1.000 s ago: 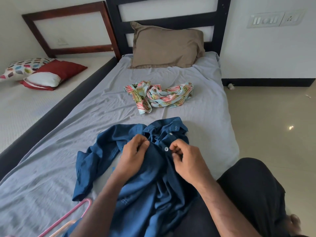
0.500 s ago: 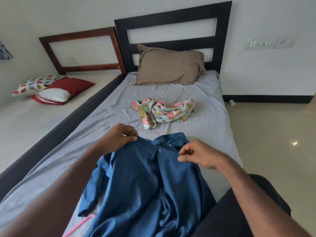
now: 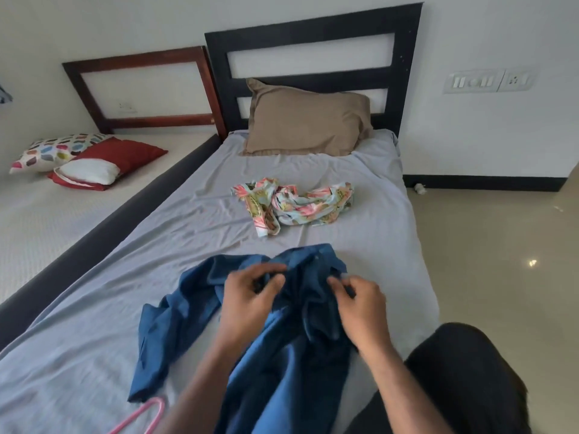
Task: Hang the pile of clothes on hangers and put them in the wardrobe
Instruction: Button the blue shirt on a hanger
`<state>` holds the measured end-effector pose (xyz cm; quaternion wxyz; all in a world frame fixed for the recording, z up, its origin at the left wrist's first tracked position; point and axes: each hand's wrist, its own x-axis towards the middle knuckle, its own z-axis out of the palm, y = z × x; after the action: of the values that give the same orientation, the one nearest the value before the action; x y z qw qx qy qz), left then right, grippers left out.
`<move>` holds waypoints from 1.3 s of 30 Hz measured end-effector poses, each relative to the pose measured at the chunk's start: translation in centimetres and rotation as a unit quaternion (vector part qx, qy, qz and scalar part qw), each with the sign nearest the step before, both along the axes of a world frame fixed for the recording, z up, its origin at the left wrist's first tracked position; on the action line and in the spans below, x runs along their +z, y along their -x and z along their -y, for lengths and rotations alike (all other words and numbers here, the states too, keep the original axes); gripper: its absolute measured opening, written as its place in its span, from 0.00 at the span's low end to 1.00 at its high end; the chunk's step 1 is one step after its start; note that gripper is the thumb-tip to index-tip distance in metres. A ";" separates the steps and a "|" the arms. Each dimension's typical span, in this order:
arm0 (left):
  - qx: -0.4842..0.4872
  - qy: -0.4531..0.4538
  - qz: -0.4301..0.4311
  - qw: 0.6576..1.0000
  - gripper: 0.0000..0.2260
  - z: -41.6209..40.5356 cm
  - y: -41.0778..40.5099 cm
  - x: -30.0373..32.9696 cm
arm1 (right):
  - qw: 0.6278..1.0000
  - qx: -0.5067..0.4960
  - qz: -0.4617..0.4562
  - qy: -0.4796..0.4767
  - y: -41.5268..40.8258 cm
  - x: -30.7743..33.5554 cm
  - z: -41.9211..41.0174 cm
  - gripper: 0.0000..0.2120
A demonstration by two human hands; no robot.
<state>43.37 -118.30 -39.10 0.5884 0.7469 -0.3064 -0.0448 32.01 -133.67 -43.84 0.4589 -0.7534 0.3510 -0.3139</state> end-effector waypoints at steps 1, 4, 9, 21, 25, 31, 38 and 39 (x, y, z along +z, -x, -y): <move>-0.005 0.012 -0.043 0.999 0.07 -0.4 1.3 -1.2 | 0.997 0.028 -0.008 -0.069 0.6 -1.0 -0.7 0.15; 0.004 0.029 -0.096 0.995 0.12 -0.8 4.1 -3.1 | 0.964 0.134 0.020 -0.230 2.1 -1.3 -2.4 0.07; 0.050 0.075 -0.139 0.986 0.15 -0.8 5.2 -3.4 | 0.929 0.173 0.113 -0.307 3.2 0.0 -2.8 0.08; 0.165 0.143 -0.121 0.968 0.06 -2.5 0.6 -1.9 | 0.995 0.089 -0.035 0.000 3.5 -1.0 -2.4 0.16; 0.154 0.050 -0.076 0.984 0.04 -3.7 -2.0 -0.1 | 0.992 -0.017 -0.090 0.092 3.5 -1.2 -1.8 0.16; -0.132 -0.250 -0.067 0.957 0.17 -8.6 -6.9 1.8 | 0.983 -0.084 -0.113 0.114 3.5 -1.5 -1.0 0.06; -0.072 -0.443 0.049 0.892 0.08 -12.5 -11.1 1.8 | 0.977 -0.107 -0.118 0.141 3.0 -1.0 0.5 0.22; -0.056 -0.396 0.022 0.916 0.09 -12.6 -11.3 2.0 | 0.979 -0.096 -0.116 0.137 2.7 -0.5 1.0 0.24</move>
<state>54.70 -105.73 -37.14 0.2343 0.9013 -0.3177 -0.1786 29.35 -134.69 -44.37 0.2750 -0.8034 0.4262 -0.3119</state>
